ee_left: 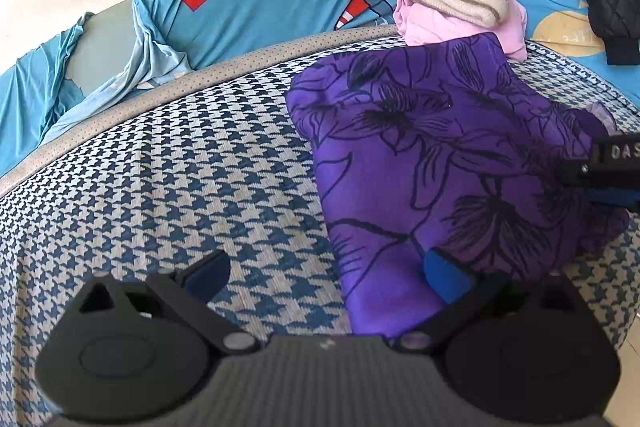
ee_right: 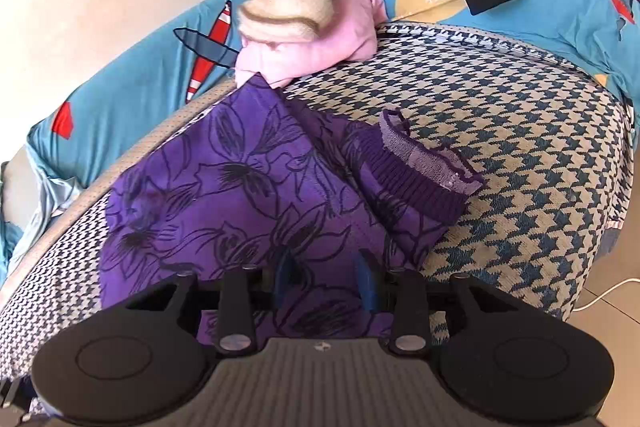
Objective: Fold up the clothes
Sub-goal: 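Withdraw both grippers back from the placed blouse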
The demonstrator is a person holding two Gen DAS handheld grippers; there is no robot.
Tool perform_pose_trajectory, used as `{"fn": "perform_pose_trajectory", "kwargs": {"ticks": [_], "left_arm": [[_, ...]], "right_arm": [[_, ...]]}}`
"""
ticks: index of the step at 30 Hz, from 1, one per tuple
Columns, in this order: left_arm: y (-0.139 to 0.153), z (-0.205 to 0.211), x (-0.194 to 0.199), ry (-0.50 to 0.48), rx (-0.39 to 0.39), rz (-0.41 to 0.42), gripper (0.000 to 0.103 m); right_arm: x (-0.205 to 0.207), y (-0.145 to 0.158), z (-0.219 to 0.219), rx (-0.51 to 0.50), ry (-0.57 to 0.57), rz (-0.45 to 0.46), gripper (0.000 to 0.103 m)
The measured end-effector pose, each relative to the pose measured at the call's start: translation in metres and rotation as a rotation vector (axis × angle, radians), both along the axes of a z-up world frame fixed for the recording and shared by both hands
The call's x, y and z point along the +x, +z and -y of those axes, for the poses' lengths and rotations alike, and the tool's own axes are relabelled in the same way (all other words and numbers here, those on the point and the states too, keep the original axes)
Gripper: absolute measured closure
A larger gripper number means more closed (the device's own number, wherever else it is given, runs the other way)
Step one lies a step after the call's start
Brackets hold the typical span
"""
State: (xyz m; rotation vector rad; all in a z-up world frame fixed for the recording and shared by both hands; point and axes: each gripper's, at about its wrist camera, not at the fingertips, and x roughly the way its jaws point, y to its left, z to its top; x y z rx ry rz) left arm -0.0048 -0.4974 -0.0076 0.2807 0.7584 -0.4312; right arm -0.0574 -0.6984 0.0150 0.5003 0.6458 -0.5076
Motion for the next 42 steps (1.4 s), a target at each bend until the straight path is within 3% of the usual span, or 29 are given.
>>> {"fn": "perform_pose_trajectory", "kwargs": {"ticks": [10, 16, 23, 30, 42], "left_arm": [[-0.004, 0.003, -0.004, 0.027, 0.018, -0.011, 0.0], [0.005, -0.017, 0.003, 0.064, -0.065, -0.146, 0.0], [0.015, -0.021, -0.023, 0.024, -0.012, -0.126, 0.0], [0.025, -0.031, -0.05, 0.0, 0.027, -0.094, 0.0], [0.03, -0.042, -0.071, -0.037, 0.06, -0.099, 0.0]], "right_arm": [[0.009, 0.001, -0.007, -0.081, 0.009, -0.032, 0.071], [-0.003, 0.011, -0.013, -0.067, 0.033, -0.024, 0.056], [-0.011, 0.024, -0.031, -0.08, 0.056, -0.056, 0.028], [-0.02, 0.032, -0.041, -0.036, 0.077, -0.059, 0.013], [-0.043, 0.037, -0.05, -0.053, 0.033, -0.13, 0.01]]}}
